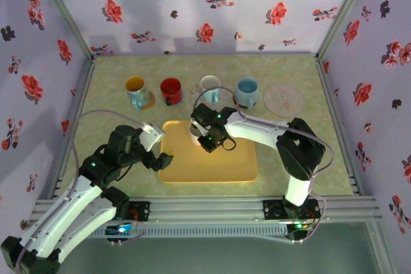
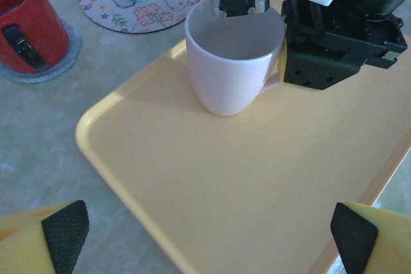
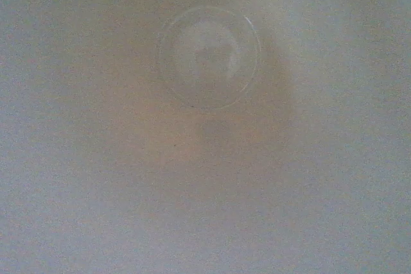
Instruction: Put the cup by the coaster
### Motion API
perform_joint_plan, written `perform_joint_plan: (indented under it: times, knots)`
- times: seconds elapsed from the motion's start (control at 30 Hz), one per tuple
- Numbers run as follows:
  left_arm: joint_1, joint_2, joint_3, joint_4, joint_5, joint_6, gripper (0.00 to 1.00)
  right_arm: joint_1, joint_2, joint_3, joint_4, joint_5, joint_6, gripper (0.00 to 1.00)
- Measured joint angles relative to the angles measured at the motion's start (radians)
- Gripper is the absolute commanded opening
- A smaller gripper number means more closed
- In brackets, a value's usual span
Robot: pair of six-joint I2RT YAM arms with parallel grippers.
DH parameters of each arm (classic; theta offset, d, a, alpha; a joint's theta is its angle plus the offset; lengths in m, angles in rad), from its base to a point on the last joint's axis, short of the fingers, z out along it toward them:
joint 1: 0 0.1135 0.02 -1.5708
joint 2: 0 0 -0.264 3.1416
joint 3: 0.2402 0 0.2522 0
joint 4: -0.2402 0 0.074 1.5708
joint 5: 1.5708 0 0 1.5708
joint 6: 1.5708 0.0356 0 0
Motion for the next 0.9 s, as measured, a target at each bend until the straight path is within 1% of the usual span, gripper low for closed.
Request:
perform_joint_plan:
  times: [0.13,0.17,0.4,0.53,0.9]
  knots:
    - [0.0,0.0,0.0,0.002,0.0,-0.006,1.0,0.0,0.0,-0.003,0.005,0.0,-0.001,0.01]
    - [0.0,0.0,0.0,0.002,0.0,-0.006,1.0,0.0,0.0,-0.004,0.008,0.001,-0.002,0.0]
    - [0.0,0.0,0.001,0.029,-0.006,-0.028,1.0,0.0,-0.014,-0.013,0.017,0.0,-0.008,0.0]
    - [0.0,0.013,0.011,0.07,-0.017,-0.033,1.0,0.0,-0.052,-0.019,0.011,0.0,-0.015,0.0]
    - [-0.003,0.156,0.105,0.194,-0.027,-0.036,1.0,-0.011,-0.196,-0.001,-0.032,0.0,-0.026,0.0]
